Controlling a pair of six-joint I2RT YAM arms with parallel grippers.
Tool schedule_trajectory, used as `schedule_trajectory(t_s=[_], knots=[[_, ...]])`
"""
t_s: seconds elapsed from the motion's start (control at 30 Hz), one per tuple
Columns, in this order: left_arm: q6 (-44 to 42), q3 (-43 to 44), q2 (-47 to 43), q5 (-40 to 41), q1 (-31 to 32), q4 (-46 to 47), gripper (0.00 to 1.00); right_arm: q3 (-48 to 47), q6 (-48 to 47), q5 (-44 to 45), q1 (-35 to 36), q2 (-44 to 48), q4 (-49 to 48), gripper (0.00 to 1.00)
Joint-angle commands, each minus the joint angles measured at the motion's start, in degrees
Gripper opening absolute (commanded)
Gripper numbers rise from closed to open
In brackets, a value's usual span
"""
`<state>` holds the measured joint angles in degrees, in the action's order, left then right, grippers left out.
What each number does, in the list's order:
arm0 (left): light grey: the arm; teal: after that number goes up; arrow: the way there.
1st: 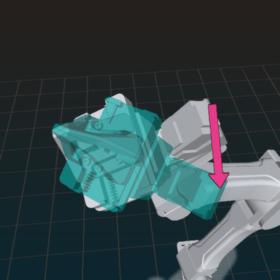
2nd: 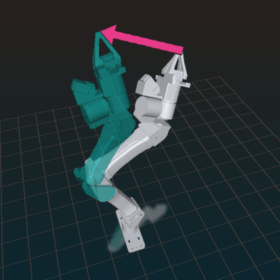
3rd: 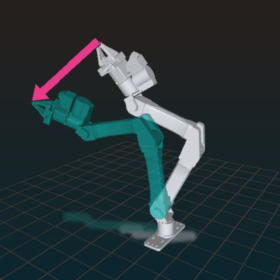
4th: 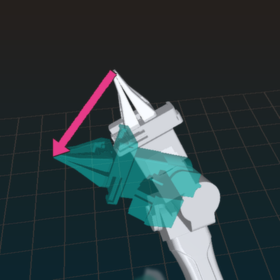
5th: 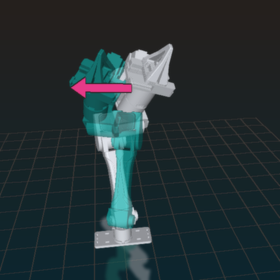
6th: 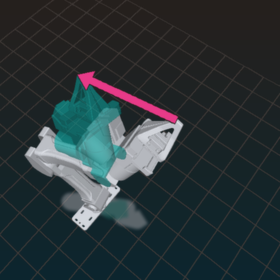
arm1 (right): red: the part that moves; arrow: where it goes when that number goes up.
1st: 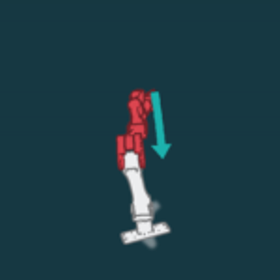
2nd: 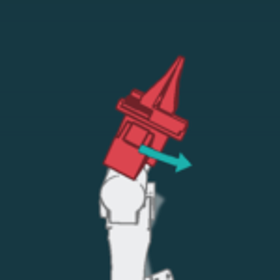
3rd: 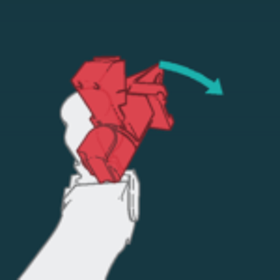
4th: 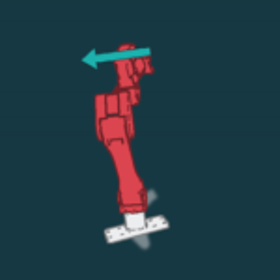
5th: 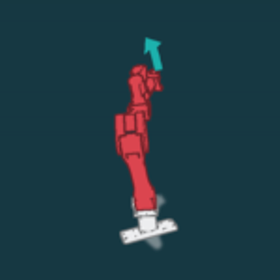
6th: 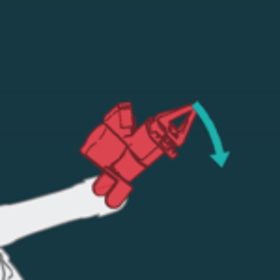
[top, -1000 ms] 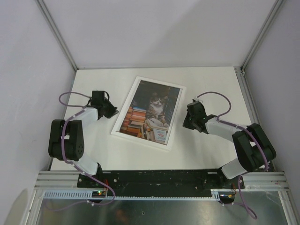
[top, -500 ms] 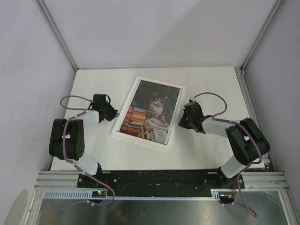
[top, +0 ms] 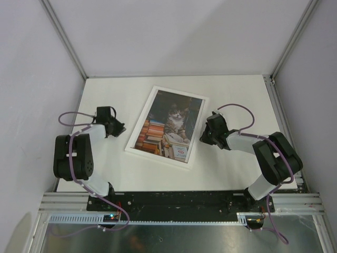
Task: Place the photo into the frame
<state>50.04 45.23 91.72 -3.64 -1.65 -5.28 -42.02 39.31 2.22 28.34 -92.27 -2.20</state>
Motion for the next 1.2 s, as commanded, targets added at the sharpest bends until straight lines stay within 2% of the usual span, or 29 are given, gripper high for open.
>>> schedule_trajectory(t_s=[0.0, 0.17, 0.6, 0.9, 1.17], knots=[[0.3, 1.9, 1.5, 0.0, -1.2, -0.4, 0.00, 0.0, 0.1, 0.4, 0.3, -1.6, 0.9, 0.00], [0.2, -0.4, 2.0, -1.7, 0.7, -0.4, 0.00, -0.1, 0.0, 0.3, 0.3, -1.9, 0.6, 0.00], [2.9, -8.7, -5.8, -1.9, 13.2, -0.3, 0.00, -0.6, -1.0, 1.1, -0.6, -1.7, 1.9, 0.00], [5.8, -13.1, -11.3, -1.3, 21.4, -0.1, 0.00, 0.3, -2.2, 3.7, -0.9, 2.1, 7.9, 0.00], [6.3, -15.8, -14.1, -1.3, 23.5, 0.5, 0.00, 2.2, -2.1, 4.7, -0.9, 4.5, 9.3, 0.00]])
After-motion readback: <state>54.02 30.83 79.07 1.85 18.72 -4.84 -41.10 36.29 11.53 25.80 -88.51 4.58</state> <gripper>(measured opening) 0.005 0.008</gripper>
